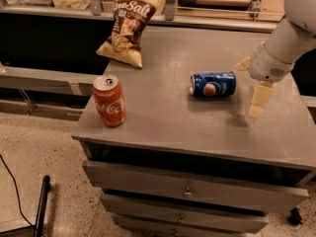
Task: Knock pepsi can over
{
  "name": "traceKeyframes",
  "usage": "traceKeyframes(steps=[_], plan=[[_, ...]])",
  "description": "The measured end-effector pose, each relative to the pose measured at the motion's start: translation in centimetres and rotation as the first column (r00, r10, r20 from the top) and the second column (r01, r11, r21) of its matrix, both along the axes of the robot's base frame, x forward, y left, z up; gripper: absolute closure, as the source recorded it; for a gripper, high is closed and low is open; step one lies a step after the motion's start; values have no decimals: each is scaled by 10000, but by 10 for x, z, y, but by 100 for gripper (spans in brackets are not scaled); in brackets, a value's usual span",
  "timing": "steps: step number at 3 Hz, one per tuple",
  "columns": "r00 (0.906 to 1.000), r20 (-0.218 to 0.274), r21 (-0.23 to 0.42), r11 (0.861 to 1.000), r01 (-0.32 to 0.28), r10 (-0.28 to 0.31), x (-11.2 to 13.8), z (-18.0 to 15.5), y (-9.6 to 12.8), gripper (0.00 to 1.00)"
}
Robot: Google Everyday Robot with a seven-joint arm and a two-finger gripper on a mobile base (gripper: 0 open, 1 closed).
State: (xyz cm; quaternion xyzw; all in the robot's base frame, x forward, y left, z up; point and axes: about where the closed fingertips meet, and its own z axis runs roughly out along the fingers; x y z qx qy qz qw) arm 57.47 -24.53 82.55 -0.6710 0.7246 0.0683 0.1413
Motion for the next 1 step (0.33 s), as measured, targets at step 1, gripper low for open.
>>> traceKeyframes(steps=[1], plan=[[10000, 0, 0, 10000, 0, 0, 0, 0, 0, 0]])
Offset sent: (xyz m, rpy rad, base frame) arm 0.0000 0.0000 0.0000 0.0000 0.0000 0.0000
